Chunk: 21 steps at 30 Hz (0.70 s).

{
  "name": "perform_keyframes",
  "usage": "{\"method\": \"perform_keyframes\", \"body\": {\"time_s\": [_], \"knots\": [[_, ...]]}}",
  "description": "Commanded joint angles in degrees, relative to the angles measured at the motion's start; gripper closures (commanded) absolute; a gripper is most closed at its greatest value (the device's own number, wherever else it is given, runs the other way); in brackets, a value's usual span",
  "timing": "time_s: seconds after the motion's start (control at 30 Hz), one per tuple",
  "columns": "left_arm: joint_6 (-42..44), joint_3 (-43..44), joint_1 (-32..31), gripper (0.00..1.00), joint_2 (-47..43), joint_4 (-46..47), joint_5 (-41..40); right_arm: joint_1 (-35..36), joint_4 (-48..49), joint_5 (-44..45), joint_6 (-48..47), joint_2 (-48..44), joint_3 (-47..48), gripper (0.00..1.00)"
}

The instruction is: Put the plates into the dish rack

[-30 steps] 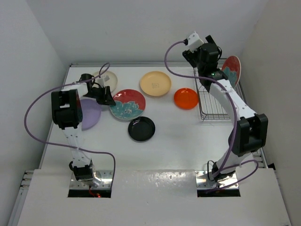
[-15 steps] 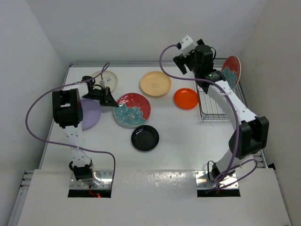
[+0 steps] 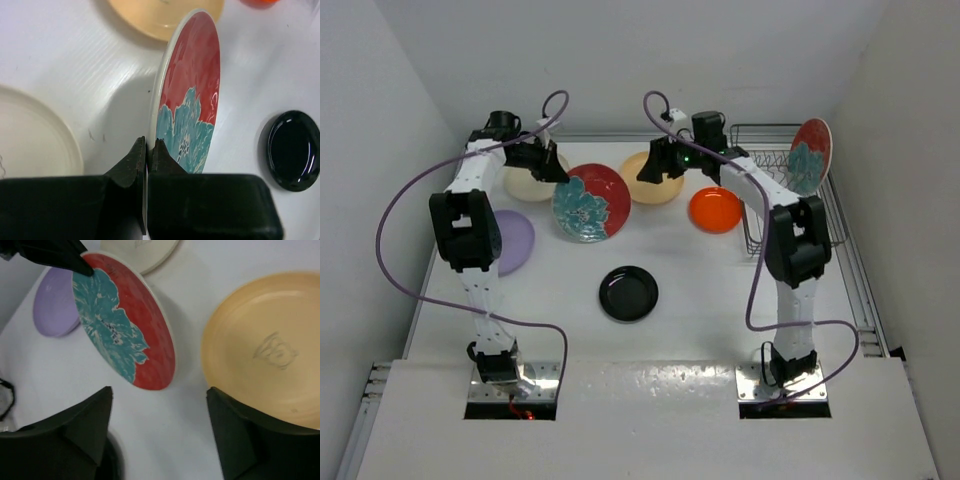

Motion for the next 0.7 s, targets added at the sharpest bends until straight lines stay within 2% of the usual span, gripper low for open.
{"method": "perform_keyframes", "body": {"time_s": [0.0,0.03,0.13,0.23,0.3,0.37,0.53,0.67], "knots": [[10.7,4.0,-2.9,1.00,-5.1,-9.7,6.8,1.6,6.7,-7.1,7.0,0.6,1.6,0.20],[10.7,4.7,-3.0,1.00,-5.1,-11.1,6.8,1.6,8.9,-7.6,6.0,1.0,1.2,0.18],[13.4,6.3,-4.4,1.00,-5.1,-13.3,8.8,3.4,7.6,-9.6,2.6,2.8,2.8,0.16],[16.9,7.9,-5.7,1.00,-5.1,-17.0,10.9,5.0,5.8,-4.9,-1.2,4.6,2.9,0.16],[19.8,9.2,-6.2,1.00,-5.1,-19.5,12.0,5.3,5.9,-3.9,-2.1,6.4,2.8,0.20],[21.6,9.9,-6.2,1.00,-5.1,-21.6,12.5,5.5,6.0,-3.4,-2.1,7.5,2.9,0.29],[24.3,11.0,-6.7,1.00,-5.1,-22.9,13.7,7.1,6.0,-2.5,-3.7,8.7,2.1,0.39],[24.3,11.0,-6.7,1.00,-5.1,-22.9,14.4,8.1,8.9,-1.0,-1.6,8.9,0.6,0.86]]}}
